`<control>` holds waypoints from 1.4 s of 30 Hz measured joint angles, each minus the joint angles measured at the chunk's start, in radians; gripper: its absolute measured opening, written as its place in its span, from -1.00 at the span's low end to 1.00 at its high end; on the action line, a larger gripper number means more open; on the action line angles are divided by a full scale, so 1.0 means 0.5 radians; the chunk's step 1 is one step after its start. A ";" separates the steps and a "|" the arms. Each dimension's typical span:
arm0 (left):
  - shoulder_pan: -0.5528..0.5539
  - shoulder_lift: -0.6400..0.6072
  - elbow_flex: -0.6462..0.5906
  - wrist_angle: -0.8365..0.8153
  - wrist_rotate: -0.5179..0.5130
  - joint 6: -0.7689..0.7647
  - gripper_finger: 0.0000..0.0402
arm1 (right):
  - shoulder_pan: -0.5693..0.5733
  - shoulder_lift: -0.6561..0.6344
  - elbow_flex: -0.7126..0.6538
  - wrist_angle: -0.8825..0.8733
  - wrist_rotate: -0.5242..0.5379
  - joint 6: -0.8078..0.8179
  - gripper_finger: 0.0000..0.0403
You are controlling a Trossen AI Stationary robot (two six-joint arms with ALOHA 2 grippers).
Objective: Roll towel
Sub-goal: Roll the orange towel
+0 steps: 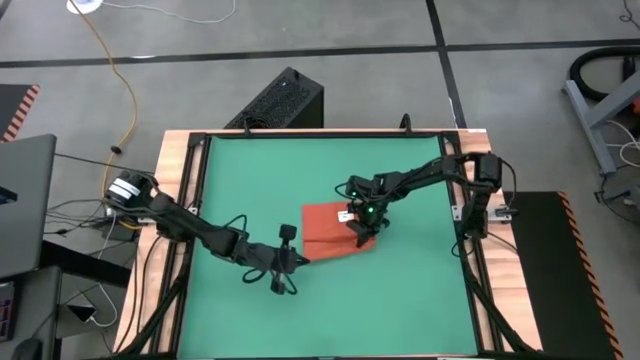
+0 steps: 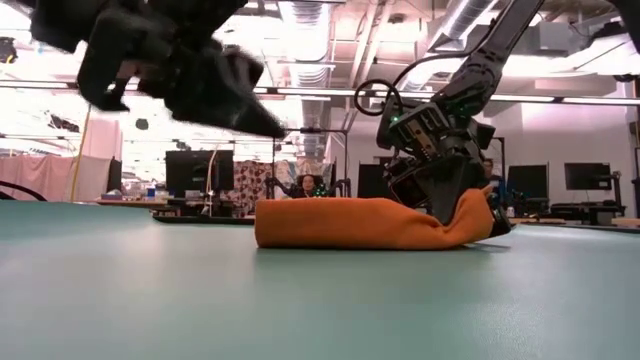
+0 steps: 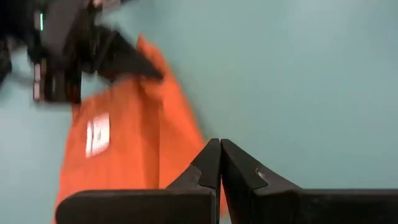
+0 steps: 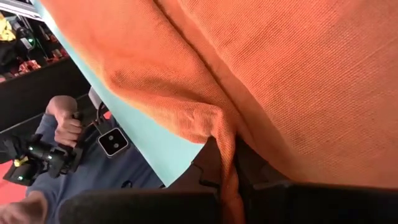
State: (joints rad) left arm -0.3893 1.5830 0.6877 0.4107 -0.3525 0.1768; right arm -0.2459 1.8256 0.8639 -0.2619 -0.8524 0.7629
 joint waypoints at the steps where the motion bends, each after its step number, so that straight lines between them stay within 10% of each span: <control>1: 0.000 0.011 0.043 -0.008 0.005 0.021 -1.00 | 0.000 0.001 0.000 0.001 0.000 0.000 -0.88; 17: -0.055 0.531 0.659 -0.623 -0.079 0.417 -1.00 | 0.003 0.005 -0.004 0.026 -0.004 -0.025 -0.88; 29: 0.045 0.658 0.705 -0.747 -0.424 0.303 -1.00 | 0.019 0.005 -0.003 0.039 0.036 -0.114 -0.87; 42: 0.216 0.642 0.706 -0.752 -0.294 0.261 -1.00 | 0.020 0.005 -0.003 0.052 0.049 -0.151 -0.85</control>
State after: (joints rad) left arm -0.2813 1.9041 1.0409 0.0349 -0.4995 0.3075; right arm -0.2359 1.8282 0.8623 -0.2359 -0.8280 0.6872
